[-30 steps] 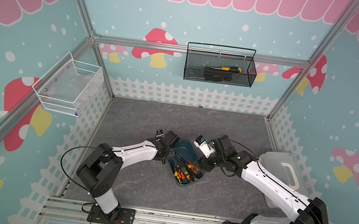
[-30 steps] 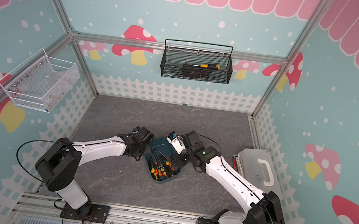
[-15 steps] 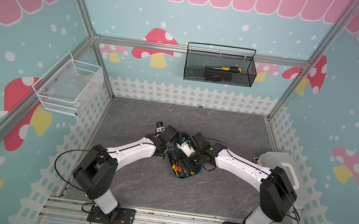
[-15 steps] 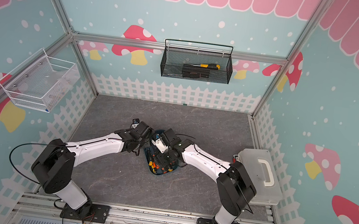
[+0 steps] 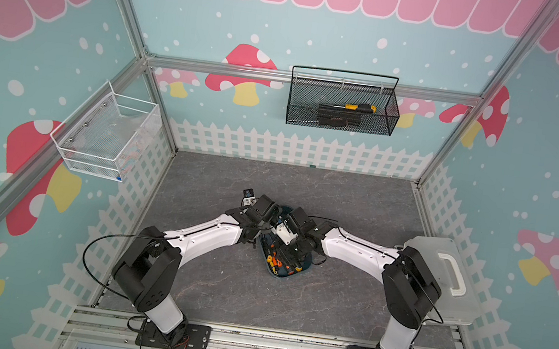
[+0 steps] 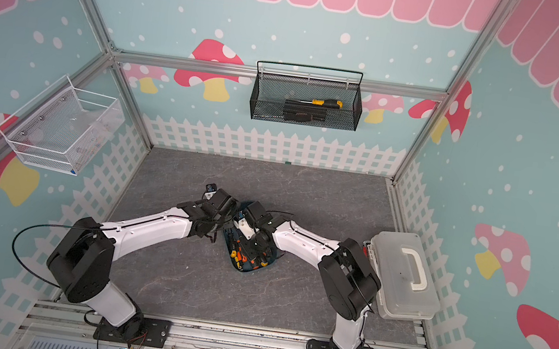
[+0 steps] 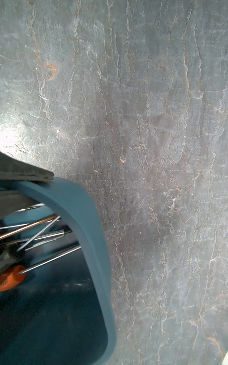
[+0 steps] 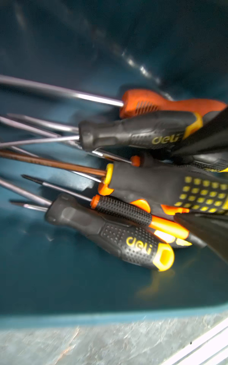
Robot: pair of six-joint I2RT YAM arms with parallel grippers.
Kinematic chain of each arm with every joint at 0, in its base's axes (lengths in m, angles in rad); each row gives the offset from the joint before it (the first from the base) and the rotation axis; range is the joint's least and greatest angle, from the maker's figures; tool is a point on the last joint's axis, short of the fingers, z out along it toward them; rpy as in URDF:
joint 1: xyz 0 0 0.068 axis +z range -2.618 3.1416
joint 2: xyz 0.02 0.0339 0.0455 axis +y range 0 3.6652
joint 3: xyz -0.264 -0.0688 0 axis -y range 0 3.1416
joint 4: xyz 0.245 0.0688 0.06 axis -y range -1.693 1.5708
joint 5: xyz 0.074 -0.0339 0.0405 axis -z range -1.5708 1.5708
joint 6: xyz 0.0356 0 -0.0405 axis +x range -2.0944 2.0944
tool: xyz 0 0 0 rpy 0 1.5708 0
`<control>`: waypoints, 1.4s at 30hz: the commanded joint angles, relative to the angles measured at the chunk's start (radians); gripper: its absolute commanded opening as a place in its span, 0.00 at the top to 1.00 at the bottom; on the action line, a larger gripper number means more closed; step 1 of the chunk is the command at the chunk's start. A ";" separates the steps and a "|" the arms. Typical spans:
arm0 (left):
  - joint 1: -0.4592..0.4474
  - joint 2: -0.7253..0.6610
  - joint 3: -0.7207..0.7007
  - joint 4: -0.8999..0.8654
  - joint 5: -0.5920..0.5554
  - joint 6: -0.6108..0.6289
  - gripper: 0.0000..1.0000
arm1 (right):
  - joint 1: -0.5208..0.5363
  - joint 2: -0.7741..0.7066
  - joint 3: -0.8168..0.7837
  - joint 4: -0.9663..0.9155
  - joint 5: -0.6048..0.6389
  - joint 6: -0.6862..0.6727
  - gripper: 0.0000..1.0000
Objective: Take out the screwdriver from the storage box
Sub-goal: Pick up the screwdriver from the storage box.
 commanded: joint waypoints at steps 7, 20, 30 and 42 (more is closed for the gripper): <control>0.000 -0.062 -0.012 0.046 -0.005 -0.024 1.00 | 0.010 0.036 0.029 -0.024 0.030 0.006 0.74; 0.003 -0.061 -0.033 0.049 -0.023 -0.030 1.00 | 0.017 -0.082 0.013 -0.049 0.051 0.005 0.90; 0.045 -0.088 -0.050 0.048 -0.046 0.011 1.00 | 0.018 -0.157 -0.029 -0.047 0.048 0.021 1.00; 0.099 -0.140 -0.057 0.064 -0.048 0.181 1.00 | 0.001 -0.305 -0.125 -0.025 0.128 0.088 1.00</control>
